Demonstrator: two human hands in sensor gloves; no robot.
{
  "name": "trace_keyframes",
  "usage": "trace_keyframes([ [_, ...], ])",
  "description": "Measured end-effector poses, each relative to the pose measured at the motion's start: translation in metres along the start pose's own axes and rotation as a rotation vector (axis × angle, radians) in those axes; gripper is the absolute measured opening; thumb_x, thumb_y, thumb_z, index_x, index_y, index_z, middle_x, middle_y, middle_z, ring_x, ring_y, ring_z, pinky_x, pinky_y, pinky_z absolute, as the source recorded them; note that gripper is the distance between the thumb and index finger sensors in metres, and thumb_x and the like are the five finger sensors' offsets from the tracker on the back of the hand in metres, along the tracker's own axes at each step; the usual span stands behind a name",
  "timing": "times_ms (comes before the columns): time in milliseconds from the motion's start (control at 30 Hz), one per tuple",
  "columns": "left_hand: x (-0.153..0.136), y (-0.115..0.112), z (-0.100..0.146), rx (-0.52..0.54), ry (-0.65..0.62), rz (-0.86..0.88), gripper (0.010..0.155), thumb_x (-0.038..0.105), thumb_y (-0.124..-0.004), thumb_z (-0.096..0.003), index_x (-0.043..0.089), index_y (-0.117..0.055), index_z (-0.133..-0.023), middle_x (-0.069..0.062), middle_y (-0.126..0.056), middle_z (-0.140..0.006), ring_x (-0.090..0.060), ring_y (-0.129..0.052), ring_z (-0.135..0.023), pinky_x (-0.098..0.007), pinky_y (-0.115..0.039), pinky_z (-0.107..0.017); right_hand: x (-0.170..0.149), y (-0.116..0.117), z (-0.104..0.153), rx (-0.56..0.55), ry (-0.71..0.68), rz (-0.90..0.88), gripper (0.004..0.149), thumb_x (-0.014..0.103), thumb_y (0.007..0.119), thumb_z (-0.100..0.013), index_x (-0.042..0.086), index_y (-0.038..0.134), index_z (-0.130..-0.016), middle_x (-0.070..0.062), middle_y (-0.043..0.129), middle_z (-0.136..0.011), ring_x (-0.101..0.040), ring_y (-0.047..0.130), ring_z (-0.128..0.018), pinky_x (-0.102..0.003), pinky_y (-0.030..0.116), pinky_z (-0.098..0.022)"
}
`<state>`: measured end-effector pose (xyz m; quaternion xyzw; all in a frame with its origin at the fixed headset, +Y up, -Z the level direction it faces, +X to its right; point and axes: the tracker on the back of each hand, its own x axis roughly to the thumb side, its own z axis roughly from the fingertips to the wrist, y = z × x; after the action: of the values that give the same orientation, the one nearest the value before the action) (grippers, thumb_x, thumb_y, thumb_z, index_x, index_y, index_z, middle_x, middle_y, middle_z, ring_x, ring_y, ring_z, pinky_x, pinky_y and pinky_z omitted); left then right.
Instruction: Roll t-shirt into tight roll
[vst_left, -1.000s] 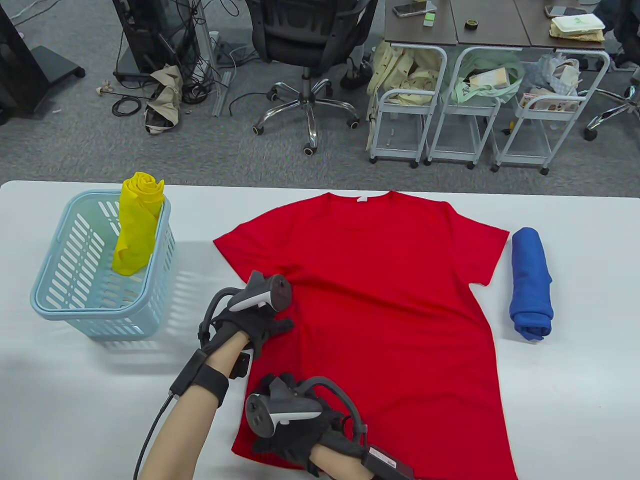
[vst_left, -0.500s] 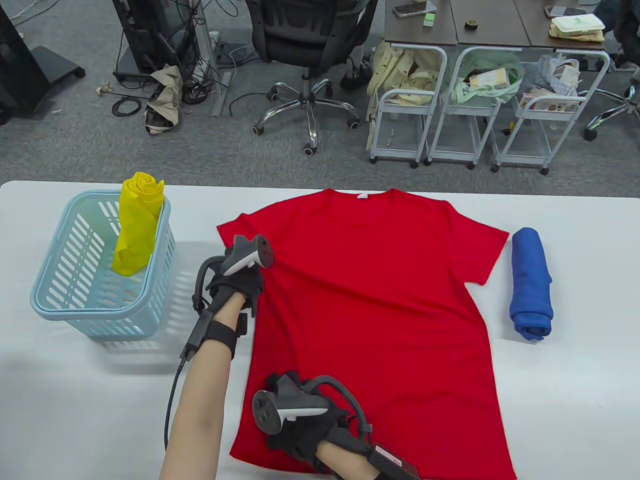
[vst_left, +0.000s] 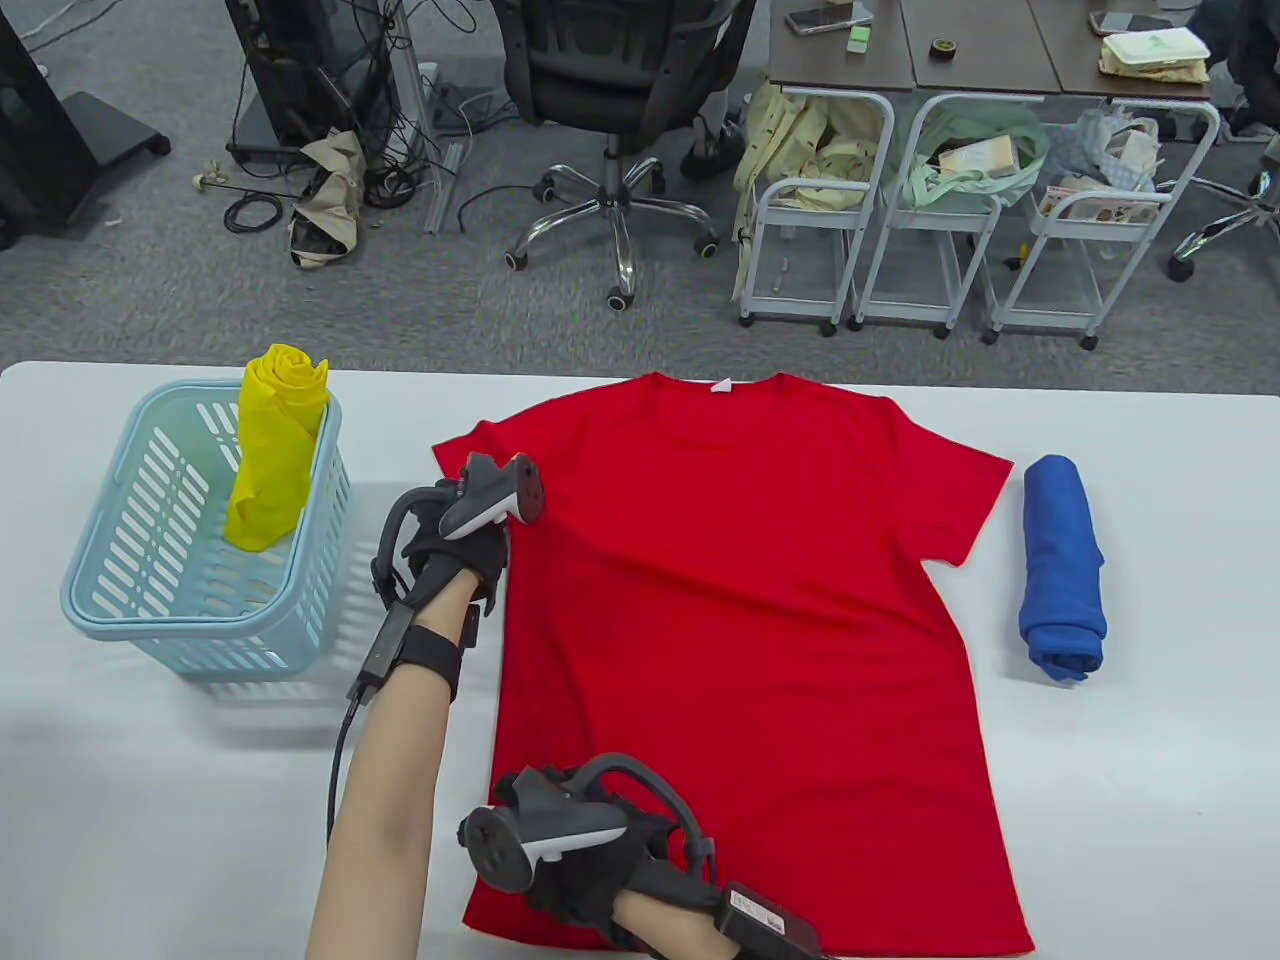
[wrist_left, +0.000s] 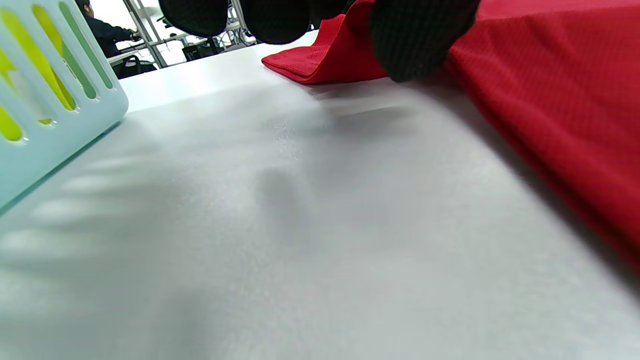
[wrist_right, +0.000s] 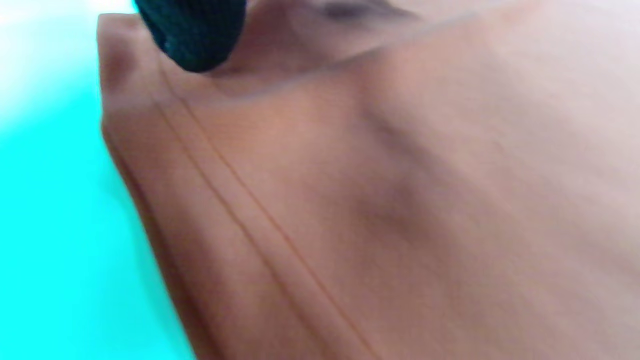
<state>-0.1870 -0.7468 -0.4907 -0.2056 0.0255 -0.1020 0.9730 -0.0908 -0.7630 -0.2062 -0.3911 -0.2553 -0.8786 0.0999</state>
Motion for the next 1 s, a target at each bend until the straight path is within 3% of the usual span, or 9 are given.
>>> trace_keyframes([
  [67, 0.002, -0.003, -0.003, -0.012, -0.004, -0.013, 0.074, 0.037, -0.069, -0.0586, 0.047, -0.017, -0.111, -0.009, -0.031, -0.124, -0.032, -0.053, -0.108, -0.058, -0.053, -0.079, 0.000, 0.003, -0.003, 0.035, -0.012, -0.012, 0.073, 0.039, 0.075, -0.054, 0.041, 0.029, -0.111, -0.012, 0.017, -0.114, -0.036, 0.035, -0.101, -0.054, 0.038, -0.074],
  [200, 0.007, -0.008, -0.006, 0.001, -0.014, 0.004, 0.070, 0.034, -0.067, -0.0594, 0.050, -0.022, -0.111, -0.007, -0.043, -0.121, -0.028, -0.065, -0.101, -0.056, -0.058, -0.077, -0.004, 0.002, 0.000, -0.004, -0.021, -0.056, 0.066, 0.040, 0.083, -0.051, 0.038, 0.045, -0.106, -0.010, 0.035, -0.111, -0.031, 0.049, -0.095, -0.053, 0.045, -0.072],
  [367, 0.013, -0.005, -0.005, 0.050, -0.051, 0.039, 0.052, 0.037, -0.070, -0.0580, 0.047, -0.051, -0.106, -0.003, -0.063, -0.110, -0.024, -0.078, -0.090, -0.051, -0.065, -0.074, 0.002, 0.001, -0.001, -0.040, -0.044, -0.045, 0.039, 0.034, 0.082, -0.052, 0.032, 0.072, -0.089, -0.005, 0.059, -0.100, -0.025, 0.068, -0.082, -0.050, 0.057, -0.066],
  [433, 0.016, -0.006, -0.004, 0.079, -0.054, 0.038, 0.043, 0.037, -0.071, -0.0574, 0.043, -0.063, -0.099, -0.002, -0.070, -0.105, -0.023, -0.082, -0.085, -0.051, -0.067, -0.073, 0.004, 0.002, 0.000, -0.037, -0.061, -0.044, 0.038, 0.033, 0.082, -0.052, 0.030, 0.072, -0.089, -0.006, 0.061, -0.098, -0.024, 0.070, -0.080, -0.050, 0.058, -0.065],
  [567, 0.011, -0.008, -0.002, 0.132, -0.011, -0.051, 0.041, 0.037, -0.068, -0.0570, 0.043, -0.065, -0.098, 0.001, -0.075, -0.101, -0.021, -0.086, -0.082, -0.050, -0.071, -0.071, 0.006, 0.000, 0.003, -0.064, -0.133, -0.138, 0.038, 0.033, 0.078, -0.054, 0.028, 0.070, -0.090, -0.007, 0.062, -0.097, -0.023, 0.071, -0.078, -0.049, 0.059, -0.064],
  [767, -0.020, 0.005, 0.009, 0.192, 0.149, 0.036, 0.042, 0.035, -0.064, -0.0584, 0.041, -0.061, -0.100, 0.000, -0.075, -0.101, -0.022, -0.086, -0.083, -0.049, -0.074, -0.069, -0.004, -0.031, 0.020, -0.222, -0.238, -0.372, 0.038, 0.034, 0.076, -0.056, 0.029, 0.066, -0.093, -0.007, 0.060, -0.098, -0.022, 0.070, -0.079, -0.048, 0.059, -0.065],
  [867, -0.015, 0.025, 0.017, 0.180, 0.023, 0.225, 0.042, 0.035, -0.063, -0.0586, 0.041, -0.059, -0.100, -0.001, -0.075, -0.102, -0.022, -0.088, -0.082, -0.048, -0.075, -0.068, -0.020, -0.040, 0.034, -0.252, -0.257, -0.420, 0.037, 0.035, 0.077, -0.055, 0.031, 0.068, -0.091, -0.005, 0.063, -0.097, -0.022, 0.073, -0.078, -0.047, 0.062, -0.064],
  [933, 0.001, 0.038, 0.023, 0.186, 0.010, 0.390, 0.042, 0.034, -0.063, -0.0591, 0.039, -0.059, -0.101, -0.003, -0.074, -0.102, -0.024, -0.086, -0.082, -0.050, -0.073, -0.068, -0.036, -0.039, 0.045, -0.249, -0.254, -0.433, 0.037, 0.036, 0.079, -0.054, 0.031, 0.070, -0.090, -0.005, 0.065, -0.096, -0.021, 0.075, -0.077, -0.047, 0.064, -0.063],
  [1000, 0.028, 0.051, 0.027, 0.224, -0.041, 0.380, 0.042, 0.034, -0.064, -0.0586, 0.039, -0.060, -0.100, -0.003, -0.075, -0.101, -0.024, -0.088, -0.081, -0.049, -0.074, -0.067, -0.059, -0.035, 0.063, -0.242, -0.231, -0.442, 0.036, 0.037, 0.080, -0.052, 0.032, 0.073, -0.087, -0.004, 0.069, -0.095, -0.020, 0.078, -0.076, -0.046, 0.067, -0.061],
])
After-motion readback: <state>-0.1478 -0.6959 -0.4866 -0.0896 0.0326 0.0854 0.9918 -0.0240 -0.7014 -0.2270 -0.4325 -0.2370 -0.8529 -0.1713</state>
